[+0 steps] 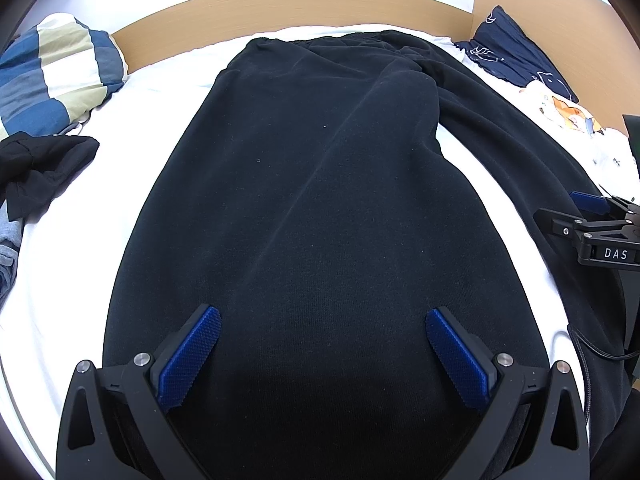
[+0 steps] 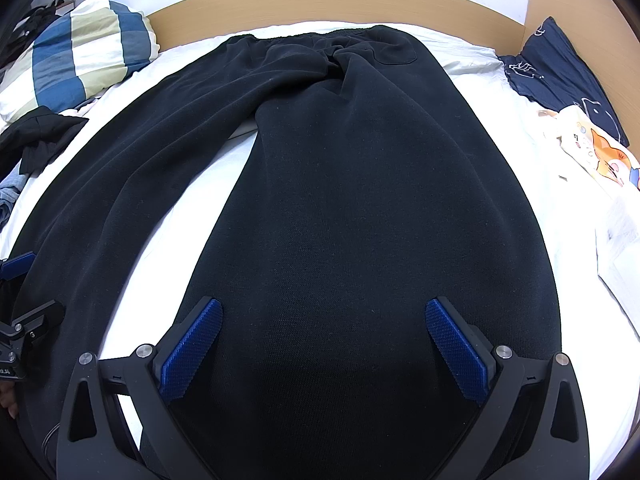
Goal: Fold clothes
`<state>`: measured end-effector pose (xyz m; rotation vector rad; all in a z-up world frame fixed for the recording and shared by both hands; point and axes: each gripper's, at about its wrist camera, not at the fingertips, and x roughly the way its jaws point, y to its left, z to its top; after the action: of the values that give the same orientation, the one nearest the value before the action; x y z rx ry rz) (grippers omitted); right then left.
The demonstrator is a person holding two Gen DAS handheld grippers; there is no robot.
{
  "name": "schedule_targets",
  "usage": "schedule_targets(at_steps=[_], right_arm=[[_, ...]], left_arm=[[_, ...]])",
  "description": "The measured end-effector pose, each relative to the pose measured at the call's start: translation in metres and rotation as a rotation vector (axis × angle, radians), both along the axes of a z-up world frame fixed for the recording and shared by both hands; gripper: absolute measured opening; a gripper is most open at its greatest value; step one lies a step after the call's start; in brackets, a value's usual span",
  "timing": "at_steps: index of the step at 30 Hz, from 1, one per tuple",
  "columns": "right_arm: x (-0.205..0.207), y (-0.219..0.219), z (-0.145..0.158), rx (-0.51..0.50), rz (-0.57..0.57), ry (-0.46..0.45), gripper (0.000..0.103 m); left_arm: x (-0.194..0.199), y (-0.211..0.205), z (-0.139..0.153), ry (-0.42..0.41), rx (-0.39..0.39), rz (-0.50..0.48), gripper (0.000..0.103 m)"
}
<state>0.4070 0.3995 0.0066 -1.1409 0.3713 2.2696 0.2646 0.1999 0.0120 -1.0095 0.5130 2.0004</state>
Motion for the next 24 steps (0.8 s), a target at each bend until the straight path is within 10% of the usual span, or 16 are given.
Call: schedule_targets(at_steps=[24], right_arm=[[0.0001, -0.0003, -0.0007, 0.001, 0.0, 0.001, 0.103]], left_arm=[[-0.0003, 0.0009, -0.0002, -0.003, 0.003, 0.001, 0.103]])
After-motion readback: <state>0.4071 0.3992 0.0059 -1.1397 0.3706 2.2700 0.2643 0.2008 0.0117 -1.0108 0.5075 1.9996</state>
